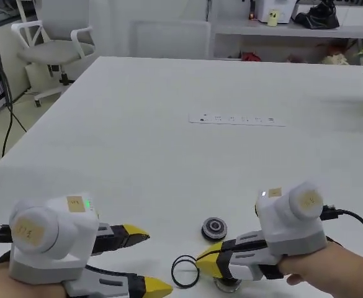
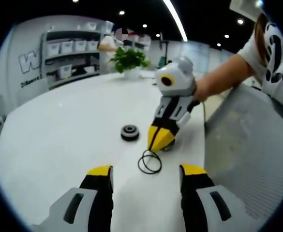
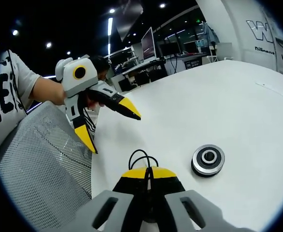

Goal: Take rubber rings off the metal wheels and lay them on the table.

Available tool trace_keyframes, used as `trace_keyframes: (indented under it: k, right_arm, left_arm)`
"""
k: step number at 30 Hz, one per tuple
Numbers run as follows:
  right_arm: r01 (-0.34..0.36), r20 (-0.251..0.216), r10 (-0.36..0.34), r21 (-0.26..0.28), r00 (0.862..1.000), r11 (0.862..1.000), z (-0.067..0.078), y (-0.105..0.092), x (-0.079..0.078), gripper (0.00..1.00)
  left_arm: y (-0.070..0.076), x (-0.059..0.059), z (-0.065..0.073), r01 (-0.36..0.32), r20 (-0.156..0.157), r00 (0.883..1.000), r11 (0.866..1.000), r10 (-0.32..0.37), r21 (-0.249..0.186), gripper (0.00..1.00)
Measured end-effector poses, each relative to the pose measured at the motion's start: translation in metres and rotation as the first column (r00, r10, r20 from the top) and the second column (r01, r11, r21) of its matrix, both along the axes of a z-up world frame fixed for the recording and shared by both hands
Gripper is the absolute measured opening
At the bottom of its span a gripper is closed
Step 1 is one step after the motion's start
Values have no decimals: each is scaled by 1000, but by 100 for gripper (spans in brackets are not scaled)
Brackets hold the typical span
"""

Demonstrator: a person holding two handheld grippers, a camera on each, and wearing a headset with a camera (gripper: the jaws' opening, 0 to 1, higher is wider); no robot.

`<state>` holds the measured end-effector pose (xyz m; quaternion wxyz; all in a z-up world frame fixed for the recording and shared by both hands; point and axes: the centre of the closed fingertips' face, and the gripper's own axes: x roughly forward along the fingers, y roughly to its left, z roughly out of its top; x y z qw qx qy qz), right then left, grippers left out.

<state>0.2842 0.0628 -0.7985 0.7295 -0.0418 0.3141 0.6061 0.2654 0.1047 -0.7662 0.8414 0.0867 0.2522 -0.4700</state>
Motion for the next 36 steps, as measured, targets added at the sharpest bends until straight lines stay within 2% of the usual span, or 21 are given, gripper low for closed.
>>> trace_keyframes:
  k: [22,36]
  right_arm:
    - [5,6,-5,-15,1000,1000,-1,-1,1,2]
    - [-10,30,10,-29,999,1000,0,-3,-2,10]
  left_arm:
    - [-1,-4,-2,9,-15,1000,1000,-9,6,55]
    - [-5,-3,-2,18,-23,1000,1000,-18,9,55]
